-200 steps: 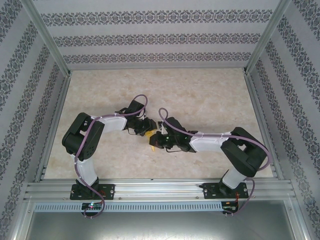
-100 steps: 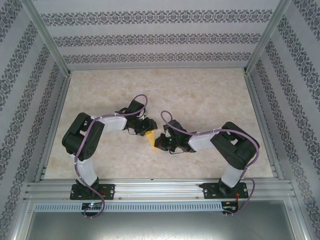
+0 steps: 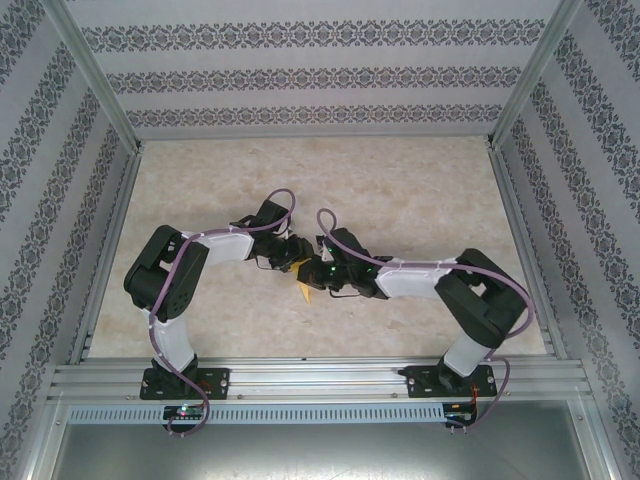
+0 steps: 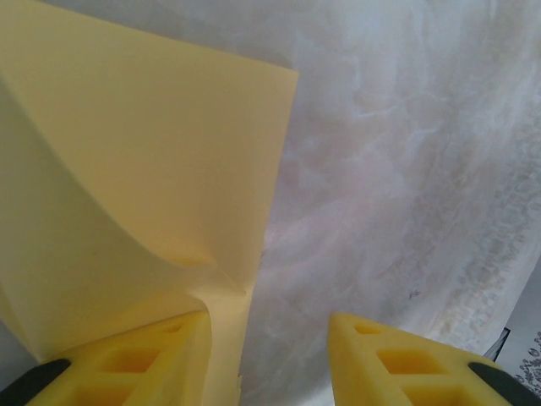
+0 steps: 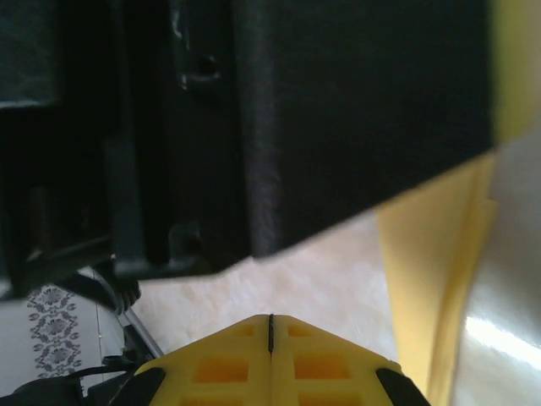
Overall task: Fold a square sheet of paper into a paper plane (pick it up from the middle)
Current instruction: Fold the wing for the fifth time at the center of the table.
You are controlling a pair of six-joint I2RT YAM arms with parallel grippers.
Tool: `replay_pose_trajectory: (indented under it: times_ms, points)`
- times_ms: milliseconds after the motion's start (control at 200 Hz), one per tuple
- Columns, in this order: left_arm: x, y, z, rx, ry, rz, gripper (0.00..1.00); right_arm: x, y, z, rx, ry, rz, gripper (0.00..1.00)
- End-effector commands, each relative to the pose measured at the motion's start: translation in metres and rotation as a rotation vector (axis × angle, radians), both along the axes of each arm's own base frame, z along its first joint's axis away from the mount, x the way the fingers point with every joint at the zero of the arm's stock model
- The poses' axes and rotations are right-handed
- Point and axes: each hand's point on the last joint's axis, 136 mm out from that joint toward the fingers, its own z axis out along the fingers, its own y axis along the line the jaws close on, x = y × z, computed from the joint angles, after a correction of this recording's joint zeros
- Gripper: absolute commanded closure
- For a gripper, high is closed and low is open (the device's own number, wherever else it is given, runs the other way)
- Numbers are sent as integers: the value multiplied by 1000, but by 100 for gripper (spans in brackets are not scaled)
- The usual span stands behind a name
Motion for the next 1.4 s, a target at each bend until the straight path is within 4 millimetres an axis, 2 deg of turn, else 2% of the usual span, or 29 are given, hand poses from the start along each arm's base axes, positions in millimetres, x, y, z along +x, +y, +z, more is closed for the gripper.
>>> replay_pose_trajectory:
  times_ms: [0, 125, 200, 260, 395, 495, 580, 864, 1054, 1244, 1399]
  points:
    - [-10, 6, -17, 53, 50, 8, 56, 1, 0, -24, -5, 40, -40, 95]
    - [-10, 5, -16, 49, 50, 6, 57, 0, -9, -46, -50, 71, -53, 95]
    - [-10, 4, -14, 41, 43, 0, 56, -13, -24, -72, -144, 149, -30, 95]
    - [-8, 1, -7, 23, 23, -8, 55, -25, -33, -84, -177, 191, -8, 96]
    - [3, -7, 28, -22, -85, -55, 49, -45, -51, -99, -240, 250, 25, 98]
    - [8, -7, 58, -18, -176, -92, 45, -47, -54, -99, -223, 264, 41, 98]
    - [5, -4, 70, -15, -216, -109, 44, -48, -55, -97, -215, 263, 53, 98]
    - [-9, 0, 42, -32, -193, -100, 51, -48, -57, -98, -200, 283, 83, 98]
    - [-1, -8, 35, -57, -205, -115, 51, -50, -62, -100, -217, 293, 86, 98]
    - [5, 4, 4, 13, -161, -81, 52, -54, -66, -103, -236, 307, 93, 100]
    - [13, 16, -3, 43, -160, -65, 53, -61, -76, -108, -310, 326, 121, 100]
